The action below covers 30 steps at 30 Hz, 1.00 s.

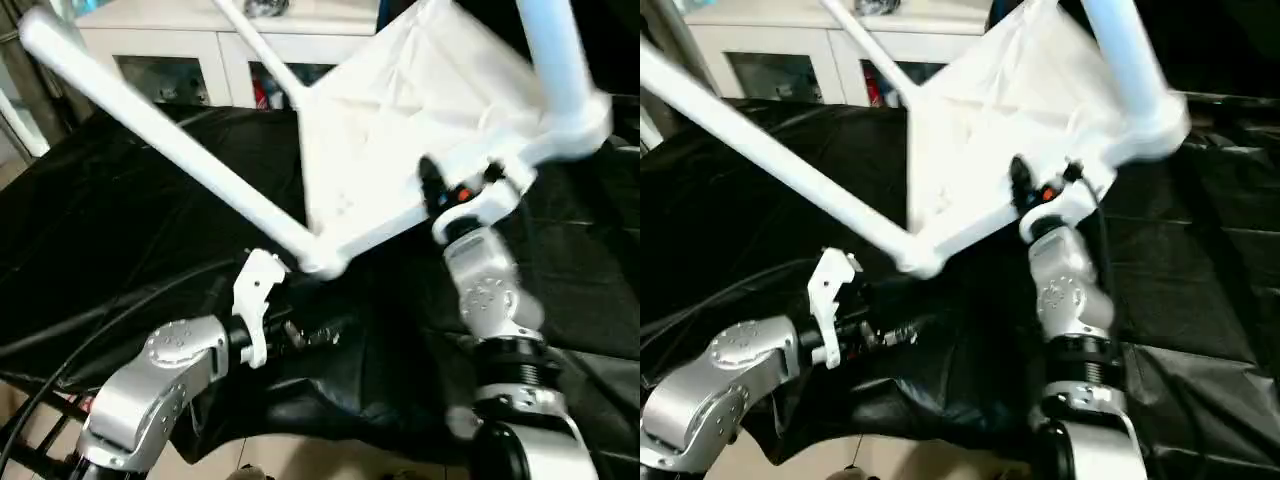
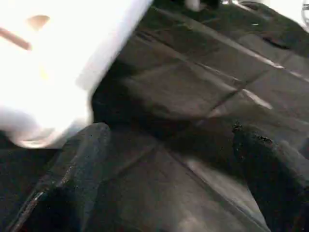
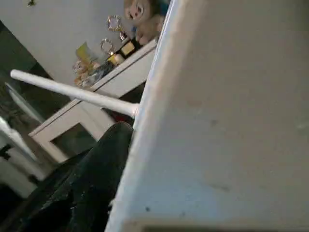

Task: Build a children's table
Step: Flip table

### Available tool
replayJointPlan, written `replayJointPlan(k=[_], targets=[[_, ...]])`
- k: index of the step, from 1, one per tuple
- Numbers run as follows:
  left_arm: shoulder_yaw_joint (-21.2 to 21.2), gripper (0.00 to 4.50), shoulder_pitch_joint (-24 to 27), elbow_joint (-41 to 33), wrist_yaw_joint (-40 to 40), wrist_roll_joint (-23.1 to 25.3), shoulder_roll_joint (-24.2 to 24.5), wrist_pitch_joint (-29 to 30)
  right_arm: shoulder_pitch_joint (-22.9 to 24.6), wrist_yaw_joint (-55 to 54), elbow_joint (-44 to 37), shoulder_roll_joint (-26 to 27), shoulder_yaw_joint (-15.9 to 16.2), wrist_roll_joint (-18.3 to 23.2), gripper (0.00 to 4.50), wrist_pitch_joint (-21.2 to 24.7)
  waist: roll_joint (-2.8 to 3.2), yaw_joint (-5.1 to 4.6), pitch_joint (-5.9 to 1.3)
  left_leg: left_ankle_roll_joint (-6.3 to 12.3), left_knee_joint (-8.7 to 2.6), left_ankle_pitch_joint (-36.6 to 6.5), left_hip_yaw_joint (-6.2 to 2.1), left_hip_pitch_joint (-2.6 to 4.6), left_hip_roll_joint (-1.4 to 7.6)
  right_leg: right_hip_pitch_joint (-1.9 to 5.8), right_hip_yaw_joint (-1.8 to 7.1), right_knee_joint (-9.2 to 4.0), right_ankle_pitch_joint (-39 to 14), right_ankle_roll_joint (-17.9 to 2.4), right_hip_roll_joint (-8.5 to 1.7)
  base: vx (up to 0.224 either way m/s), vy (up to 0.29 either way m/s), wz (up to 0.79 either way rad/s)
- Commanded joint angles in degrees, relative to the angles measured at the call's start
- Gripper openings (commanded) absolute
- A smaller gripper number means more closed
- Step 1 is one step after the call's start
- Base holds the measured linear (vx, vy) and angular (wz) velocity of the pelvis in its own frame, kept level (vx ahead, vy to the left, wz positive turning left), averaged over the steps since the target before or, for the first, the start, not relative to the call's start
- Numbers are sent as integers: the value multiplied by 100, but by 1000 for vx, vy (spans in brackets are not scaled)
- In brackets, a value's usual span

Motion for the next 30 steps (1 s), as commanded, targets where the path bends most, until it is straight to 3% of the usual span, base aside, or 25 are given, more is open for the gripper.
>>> replayJointPlan(k=[1, 5, 9, 11, 15, 19, 20, 22, 26, 30], targets=[[0, 450, -131, -65, 90, 176, 56, -146, 127, -48, -211, -290, 282, -762, 218, -54, -52, -46, -406, -138, -357, -822, 169, 1, -186, 346, 71, -405, -1480, -534, -116, 0, 0, 0], [-118, 450, -452, 29, 668, 863, 93, -341, 203, -199, -531, -530, 538, -1139, 218, 159, -53, -70, -401, -158, -357, -918, 159, -10, -198, 349, 64, -430, -1717, -382, -110, 0, 0, 0], [-48, 450, -617, 23, 666, 835, -12, -468, 222, -270, -700, -655, 646, -1244, 218, 268, -53, -58, -407, -187, -348, -885, 160, -20, -208, 339, 65, -444, -1807, -344, -111, 0, 0, 0], [6, 450, -628, -92, 609, 839, -109, -843, 219, -363, -873, -766, 771, -1318, 218, 438, -76, -61, -413, -181, -343, -908, 161, -32, -213, 339, 66, -457, -1873, -319, -112, 0, 0, 0], [-85, 450, -732, -228, 240, 639, 15, -718, 191, -526, -1075, -892, 939, -1455, 218, 751, -98, -60, -425, -178, -344, -917, 164, -14, -212, 321, 66, -454, -1894, -268, -101, 0, 0, 0], [-66, 450, -850, -141, 589, 967, -132, -1172, 143, -616, -1151, -928, 1014, -1512, 218, 994, -80, -61, -425, -190, -345, -950, 161, -14, -203, 311, 65, -447, -1813, -287, -97, 0, 0, 0], [-49, 450, -954, -165, 550, 831, -103, -768, 127, -641, -1166, -934, 1034, -1517, 218, 1074, -109, -70, -433, -197, -342, -937, 163, -15, -197, 327, 66, -437, -1715, -286, -95, 0, 0, 0], [-21, 450, -1088, -170, 447, 699, -77, -533, 114, -664, -1178, -942, 1064, -1543, 218, 1137, -87, -51, -454, -235, -339, -824, 157, 4, -197, 319, 71, -389, -1400, -359, -88, 0, 0, 0], [19, 450, -1234, -92, 348, 787, -44, -883, 140, -701, -1243, -965, 1128, -1606, 218, 1266, -107, -51, -473, -232, -331, -691, 153, -10, -198, 359, 76, -350, -926, -481, -92, 0, 0, 0], [-132, 450, -1381, 9, 191, 1246, 301, -1195, 183, -726, -1386, -1119, 1367, -1815, 218, 1521, -112, -46, -463, -232, -335, -744, 155, 0, -206, 368, 78, -368, -1050, -427, -92, 0, 0, 0]])
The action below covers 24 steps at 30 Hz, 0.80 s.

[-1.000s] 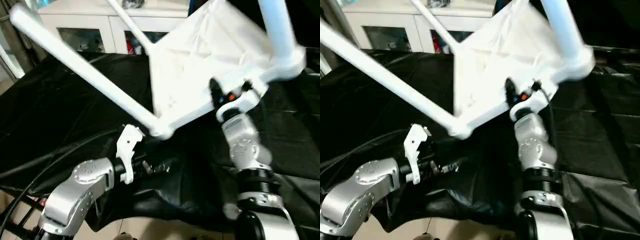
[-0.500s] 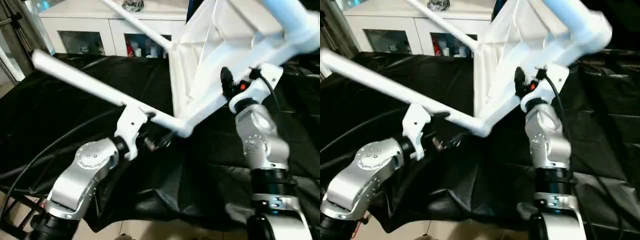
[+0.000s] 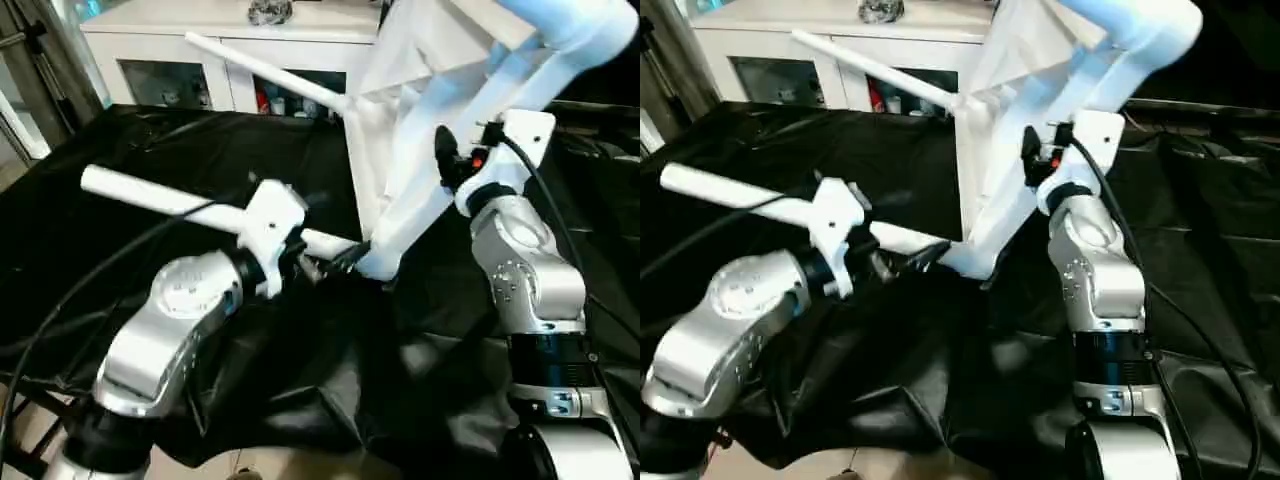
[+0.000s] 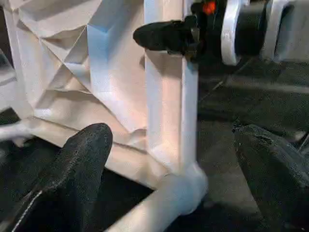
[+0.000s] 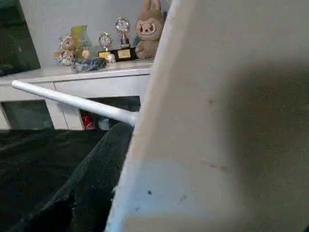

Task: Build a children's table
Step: Flip table

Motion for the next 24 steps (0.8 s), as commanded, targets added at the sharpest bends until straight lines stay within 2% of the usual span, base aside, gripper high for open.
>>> replayJointPlan(k=[1, 4, 5, 7, 8, 9, 10, 12, 14, 16, 19, 21, 22, 23, 24], targets=[[-56, 450, -133, 69, -93, 193, 104, -122, 220, 3, 163, -222, 190, -531, 218, 264, -34, -49, -361, -239, -350, -766, 157, 5, -196, 348, 72, -358, -1091, -425, -90, 0, 0, 0], [-95, 450, -408, 86, -184, 389, 314, -262, 200, 16, 143, -423, 480, -865, 218, 431, -24, -35, -356, -287, -355, -867, 163, 45, -183, 308, 74, -363, -1150, -458, -84, 0, 0, 0], [-137, 450, -493, 105, -238, 476, 400, -324, 182, 17, 160, -477, 563, -947, 218, 493, -55, -41, -329, -325, -371, -1016, 164, 44, -180, 313, 75, -381, -1329, -459, -91, 0, 0, 0], [-162, 450, -585, 117, -323, 526, 482, -383, 166, -24, 189, -516, 643, -1038, 218, 601, -40, -40, -320, -349, -381, -1111, 153, 56, -181, 312, 70, -386, -1475, -438, -94, 0, 0, 0], [-172, 450, -720, 122, -399, 564, 543, -434, 156, -54, 231, -541, 703, -1094, 218, 706, -46, -41, -290, -372, -396, -1364, 154, 72, -181, 292, 64, -438, -1960, -370, -118, 0, 0, 0], [-172, 450, -720, 122, -399, 564, 543, -434, 156, -54, 231, -541, 703, -1094, 218, 706, -46, -41, -290, -372, -396, -1364, 154, 72, -181, 292, 64, -438, -1960, -370, -118, 0, 0, 0], [-160, 450, -785, 118, -415, 574, 545, -446, 166, -100, 235, -534, 706, -1096, 218, 750, -80, -54, -283, -369, -394, -1515, 154, 89, -186, 279, 67, -473, -2273, -311, -125, 0, 0, 0], [-159, 450, -899, 91, -443, 613, 559, -479, 197, -176, 256, -515, 723, -1108, 218, 825, -60, -51, -295, -393, -404, -1543, 140, 113, -178, 269, 75, -463, -2228, -297, -124, 0, 0, 0], [-198, 450, -999, 55, -488, 697, 602, -537, 237, -229, 288, -496, 761, -1173, 218, 862, -69, -53, -291, -403, -414, -1597, 131, 110, -174, 274, 67, -462, -2191, -299, -121, 0, 0, 0], [-163, 450, -1107, -104, -600, 522, 572, -487, 290, -283, 337, -465, 799, -1241, 218, 822, -98, -59, -291, -413, -418, -1620, 130, 101, -176, 284, 65, -459, -2204, -305, -124, 0, 0, 0], [-147, 450, -1182, -240, -741, 359, 551, -496, 321, -299, 399, -435, 822, -1332, 218, 778, -94, -56, -290, -435, -425, -1595, 121, 85, -172, 293, 67, -446, -2170, -340, -133, 0, 0, 0], [-144, 450, -1238, -298, -794, 345, 529, -634, 353, -226, 501, -399, 829, -1343, 218, 615, -122, -70, -283, -415, -429, -1646, 120, 75, -177, 298, 62, -459, -2280, -316, -139, 0, 0, 0], [-138, 450, -1265, -313, -815, 344, 527, -672, 364, -209, 527, -390, 839, -1348, 263, 574, -115, -77, -280, -413, -429, -1665, 121, 79, -178, 293, 62, -463, -2328, -300, -136, 0, 0, 0], [-113, 450, -1325, -328, -803, 375, 518, -746, 376, -181, 568, -367, 846, -1334, 275, 486, -112, -86, -285, -415, -429, -1675, 117, 73, -180, 299, 61, -468, -2385, -266, -137, 0, 0, 0], [-78, 450, -1408, -326, -782, 409, 507, -845, 386, -166, 590, -347, 851, -1315, 275, 428, -141, -95, -284, -412, -429, -1695, 118, 72, -180, 296, 57, -481, -2434, -233, -132, 0, 0, 0]])
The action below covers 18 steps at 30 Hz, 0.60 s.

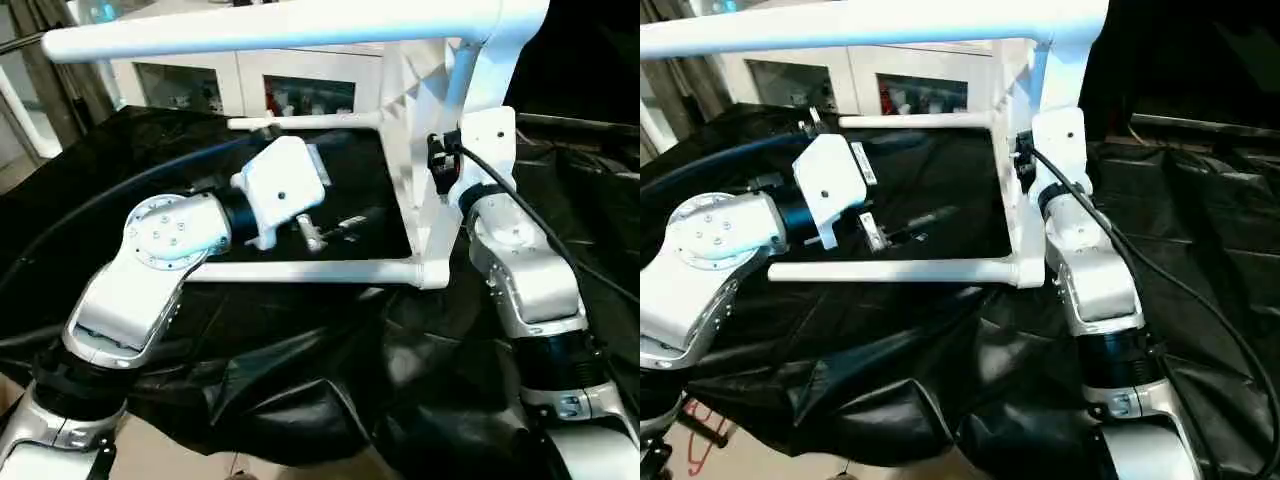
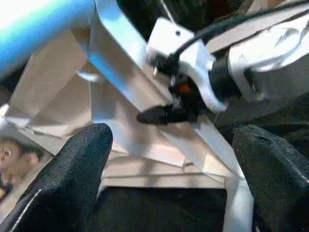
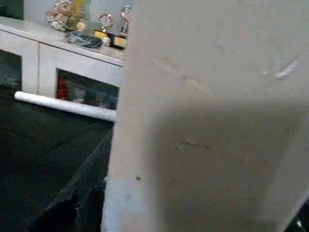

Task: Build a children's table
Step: Flip table

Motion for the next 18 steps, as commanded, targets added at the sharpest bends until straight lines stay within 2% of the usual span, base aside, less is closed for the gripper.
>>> replayJointPlan(k=[1, 2, 4, 5, 6, 7, 8, 9, 11, 13, 15, 18], targets=[[109, 450, -270, -70, 21, 74, -16, -233, 337, 71, 575, 46, 106, -81, 280, 195, 24, -77, -265, -419, -432, -1695, 128, 9, -183, 157, 57, -475, -2360, -291, -128, 0, 0, 0], [157, 450, -362, -37, 101, 148, -29, -333, 355, 84, 579, 71, 103, -63, 295, 115, 27, -88, -266, -429, -432, -1704, 124, 8, -183, 156, 56, -474, -2310, -320, -126, 0, 0, 0], [256, 450, -510, 17, 210, 230, -21, -409, 403, 127, 532, 113, 112, -51, 318, -29, -16, -98, -298, -429, -425, -1598, 122, -22, -177, 194, 54, -445, -2003, -391, -125, 0, 0, 0], [327, 450, -585, 81, 311, 343, 30, -480, 471, 208, 418, 150, 135, -23, 321, -212, -45, -102, -338, -417, -409, -1248, 119, -70, -171, 246, 59, -378, -1508, -477, -127, 0, 0, 0], [345, 450, -596, 132, 348, 428, 60, -549, 498, 249, 379, 178, 137, -7, 327, -333, -39, -107, -353, -382, -375, -921, 132, -96, -171, 255, 66, -329, -1049, -554, -125, 0, 0, 0], [345, 450, -596, 132, 348, 428, 60, -549, 498, 249, 379, 178, 137, -7, 340, -333, -39, -122, -342, -372, -372, -821, 134, -124, -177, 266, 66, -314, -922, -583, -123, 0, 0, 0], [361, 450, -599, 197, 401, 524, 78, -646, 520, 283, 347, 215, 126, 11, 352, -508, -44, -145, -318, -370, -385, -764, 132, -163, -189, 286, 53, -317, -978, -570, -125, 0, 0, 0], [382, 450, -606, 260, 476, 605, 76, -742, 537, 308, 318, 253, 105, 29, 360, -715, -35, -160, -318, -365, -371, -837, 143, -146, -181, 263, 62, -339, -1178, -532, -138, 0, 0, 0], [448, 450, -683, 441, 759, 816, 48, -911, 602, 451, 177, 309, 97, 129, 384, -991, -30, -189, -325, -350, -362, -808, 147, -140, -183, 264, 71, -329, -1132, -541, -122, 0, 0, 0], [465, 450, -708, 501, 823, 869, 37, -947, 621, 501, 160, 328, 92, 158, 396, -1078, -27, -209, -327, -318, -363, -779, 145, -139, -182, 266, 72, -321, -1027, -583, -119, 0, 0, 0], [505, 450, -844, 787, 1163, 1302, 119, -1165, 697, 611, 131, 331, 175, 120, 408, -1221, -7, -227, -326, -283, -355, -825, 147, -122, -179, 258, 71, -329, -956, -642, -108, 0, 0, 0], [555, 450, -897, 893, 1254, 1422, 138, -1226, 723, 637, 147, 333, 208, 79, 426, -1303, -10, -228, -320, -265, -361, -810, 144, -123, -174, 262, 75, -325, -928, -694, -120, 0, 0, 0]])
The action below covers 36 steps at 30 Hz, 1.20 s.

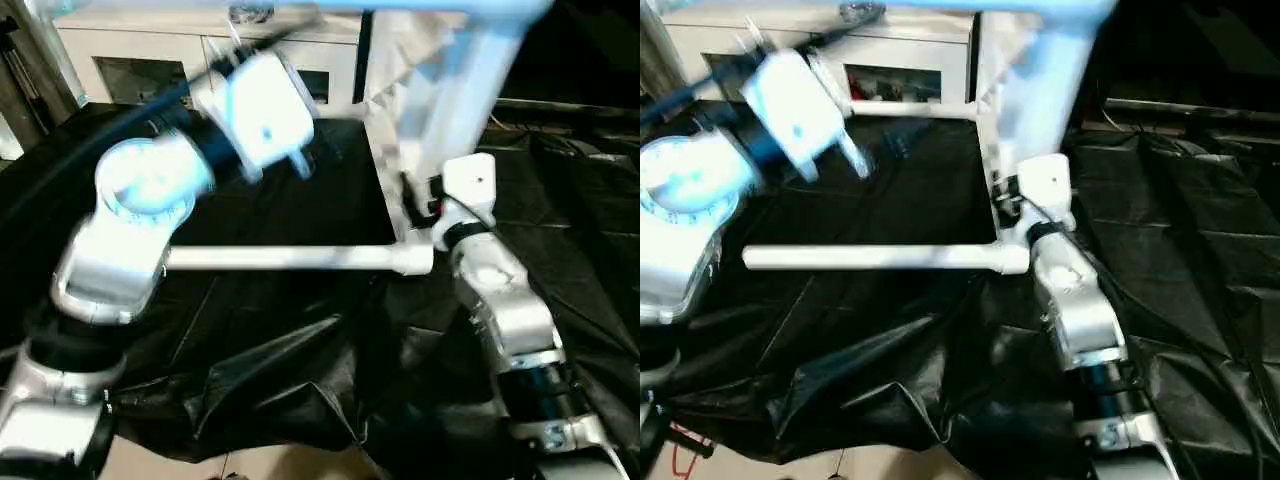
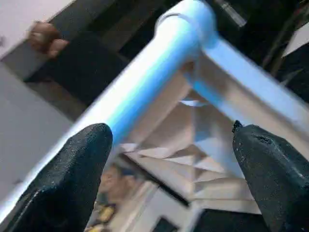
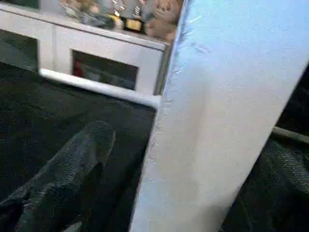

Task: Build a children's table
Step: Flip table

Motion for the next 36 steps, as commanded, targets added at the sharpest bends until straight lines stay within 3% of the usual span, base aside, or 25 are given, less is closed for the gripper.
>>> replayJointPlan(k=[1, 2, 7, 17, 20, 24, 25, 32, 33, 36], targets=[[75, 450, -89, 82, 73, 105, 42, -64, 11, 52, -75, 4, 45, 4, 439, -84, -8, 36, -355, -237, -356, -827, 152, -7, -180, 370, 71, -332, -941, -672, -132, 0, 0, 0], [184, 450, -241, 184, 248, 195, 31, -275, 1, -25, -26, 50, 57, -117, 446, -322, -3, 47, -349, -239, -358, -867, 154, -1, -177, 355, 73, -337, -952, -707, -132, 0, 0, 0], [137, 450, -244, 170, 217, 193, 2, -457, 28, 86, -77, 83, 34, -90, 446, -472, -8, 57, -360, -238, -351, -823, 151, -7, -179, 371, 74, -303, -698, -771, -130, 0, 0, 0], [229, 450, -510, 797, 1085, 1204, 134, -654, 354, 640, -553, 10, 177, 12, 446, -1353, -6, 50, -350, -164, -352, -1011, 143, -6, -178, 355, 76, -346, -1045, -677, -134, 0, 0, 0], [249, 450, -565, 890, 1189, 1298, 130, -666, 394, 680, -597, 7, 178, 10, 446, -1452, -11, 49, -349, -154, -356, -974, 137, -20, -182, 368, 75, -339, -1039, -691, -137, 0, 0, 0], [164, 450, -765, 1327, 1538, 1637, 106, -703, 529, 751, -736, -12, 155, -23, 446, -1772, -7, 59, -346, -122, -352, -1007, 142, -12, -187, 348, 77, -354, -1033, -717, -132, 0, 0, 0], [139, 450, -800, 1464, 1611, 1701, 86, -719, 558, 787, -772, -18, 151, -30, 446, -1859, 27, 59, -345, -131, -355, -1056, 138, -6, -183, 338, 74, -364, -1070, -722, -130, 0, 0, 0], [20, 450, -837, 2031, 1737, 1937, 148, -898, 917, 1207, -1240, -114, 309, 89, 446, -2247, 15, 100, -341, -97, -373, -1256, 123, 1, -174, 324, 77, -382, -1273, -692, -136, 0, 0, 0], [17, 450, -880, 2168, 1814, 1988, 159, -971, 964, 1299, -1277, -138, 357, 113, 446, -2296, -39, 103, -335, -74, -372, -1286, 133, 2, -170, 321, 81, -392, -1297, -691, -133, 0, 0, 0], [-18, 450, -951, 2375, 1917, 2103, 214, -1062, 1018, 1426, -1307, -179, 454, 121, 446, -2355, -7, 122, -339, -65, -375, -1239, 122, 3, -170, 319, 81, -380, -1278, -702, -140, 0, 0, 0]])
